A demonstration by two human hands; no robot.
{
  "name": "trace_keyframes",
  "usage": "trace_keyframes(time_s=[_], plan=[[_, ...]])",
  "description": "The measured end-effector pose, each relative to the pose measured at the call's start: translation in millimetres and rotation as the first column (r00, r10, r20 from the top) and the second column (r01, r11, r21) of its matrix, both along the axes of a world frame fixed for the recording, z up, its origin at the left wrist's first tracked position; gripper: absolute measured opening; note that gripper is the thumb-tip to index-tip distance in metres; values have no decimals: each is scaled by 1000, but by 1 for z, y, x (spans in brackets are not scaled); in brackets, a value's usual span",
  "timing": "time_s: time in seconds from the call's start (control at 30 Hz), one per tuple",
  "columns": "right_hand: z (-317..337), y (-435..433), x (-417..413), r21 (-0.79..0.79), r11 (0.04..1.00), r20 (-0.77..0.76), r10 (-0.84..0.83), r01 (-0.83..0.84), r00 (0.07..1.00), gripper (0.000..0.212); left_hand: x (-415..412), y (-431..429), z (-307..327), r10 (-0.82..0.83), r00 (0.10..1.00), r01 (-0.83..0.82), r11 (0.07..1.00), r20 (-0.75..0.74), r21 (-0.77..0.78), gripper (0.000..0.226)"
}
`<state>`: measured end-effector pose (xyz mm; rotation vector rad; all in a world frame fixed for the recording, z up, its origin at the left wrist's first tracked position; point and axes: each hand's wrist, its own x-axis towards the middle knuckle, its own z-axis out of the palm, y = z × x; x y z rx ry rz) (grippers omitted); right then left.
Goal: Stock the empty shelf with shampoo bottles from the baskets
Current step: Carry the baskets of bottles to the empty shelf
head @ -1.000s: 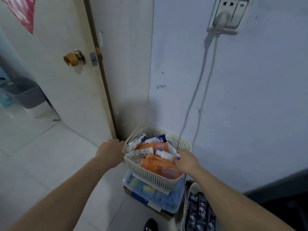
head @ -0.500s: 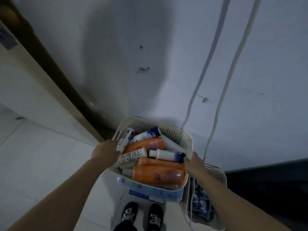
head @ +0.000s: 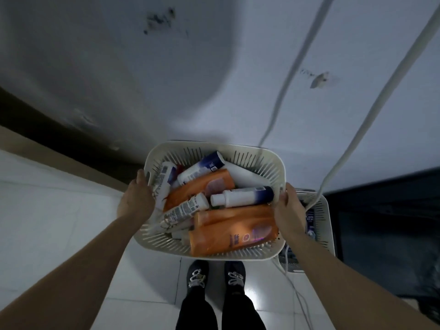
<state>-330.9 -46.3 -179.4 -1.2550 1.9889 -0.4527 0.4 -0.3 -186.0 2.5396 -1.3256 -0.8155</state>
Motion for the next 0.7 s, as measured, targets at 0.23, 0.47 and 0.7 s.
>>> trace_keyframes(time_s=[0.23, 0.47, 0.7], plan=[[-2, 2, 12, -49, 965, 168, -248, 259, 954, 37, 8, -1, -10, 307, 875, -372, 921, -375, -114, 25], [10, 28, 13, -52, 945, 229, -304, 324, 925, 33, 14, 24, 1, 314, 870, -402, 898, -379, -180, 33], [43, 90, 14, -36, 933, 269, -337, 359, 902, 32, 19, 71, 45, 338, 880, -407, 898, -334, -165, 33]])
